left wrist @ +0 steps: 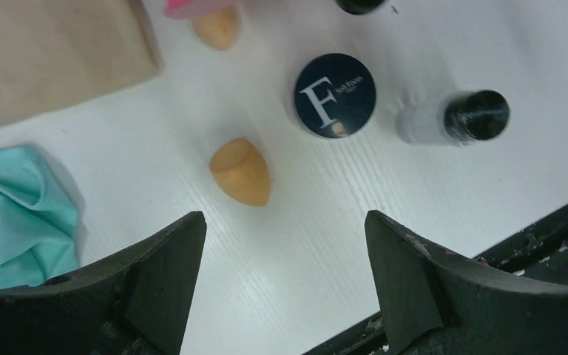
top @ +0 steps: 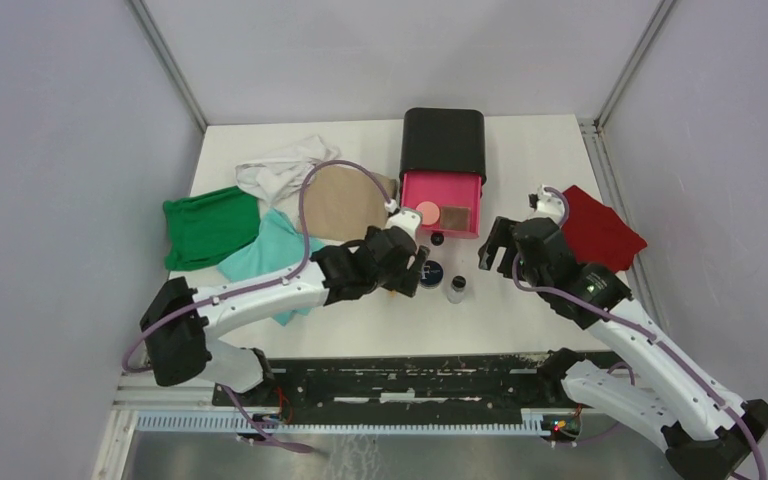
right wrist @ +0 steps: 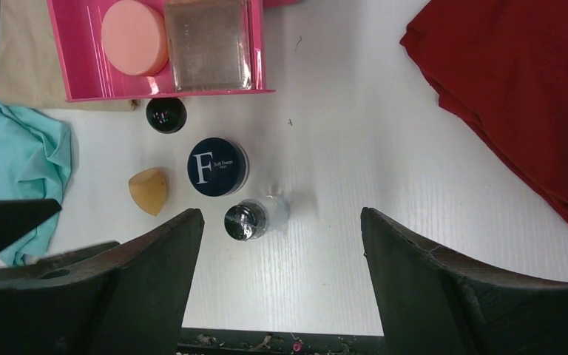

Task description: Organize the makeup

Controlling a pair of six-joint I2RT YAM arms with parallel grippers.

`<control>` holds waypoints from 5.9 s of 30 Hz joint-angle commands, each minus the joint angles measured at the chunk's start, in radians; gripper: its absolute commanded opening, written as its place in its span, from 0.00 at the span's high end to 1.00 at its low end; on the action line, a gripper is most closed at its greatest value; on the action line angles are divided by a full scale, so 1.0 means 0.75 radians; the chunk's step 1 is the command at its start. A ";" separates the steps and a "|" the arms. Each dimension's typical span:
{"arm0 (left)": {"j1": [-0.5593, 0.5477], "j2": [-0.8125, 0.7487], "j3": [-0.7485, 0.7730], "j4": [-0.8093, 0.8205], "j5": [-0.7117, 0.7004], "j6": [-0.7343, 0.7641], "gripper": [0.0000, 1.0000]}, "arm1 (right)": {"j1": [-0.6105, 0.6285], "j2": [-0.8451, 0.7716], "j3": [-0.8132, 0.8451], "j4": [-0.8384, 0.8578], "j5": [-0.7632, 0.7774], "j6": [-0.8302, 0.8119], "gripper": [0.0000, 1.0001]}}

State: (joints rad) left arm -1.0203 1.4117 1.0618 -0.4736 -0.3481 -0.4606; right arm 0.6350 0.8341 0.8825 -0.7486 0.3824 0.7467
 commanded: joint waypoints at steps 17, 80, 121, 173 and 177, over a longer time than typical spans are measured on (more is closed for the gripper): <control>-0.161 0.387 0.078 0.369 -0.151 -0.120 0.13 | 0.004 -0.081 -0.002 -0.007 0.084 0.034 0.14; -0.125 0.269 0.241 0.068 -0.127 -0.049 0.36 | 0.004 -0.069 -0.017 0.012 0.079 0.022 0.14; 0.229 0.915 1.262 -0.230 0.073 0.140 0.34 | 0.004 -0.170 -0.005 -0.091 0.170 0.039 0.14; 0.160 0.685 1.144 -0.242 0.135 0.144 0.10 | 0.005 -0.067 -0.041 0.023 0.024 0.051 0.16; 0.145 0.520 0.993 -0.223 0.088 0.130 0.10 | 0.004 -0.016 -0.097 0.125 -0.049 0.056 0.27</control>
State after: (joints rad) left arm -0.9016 1.9518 1.8881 -0.6552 -0.2565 -0.3763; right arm 0.6346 0.7921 0.8448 -0.7654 0.4038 0.7769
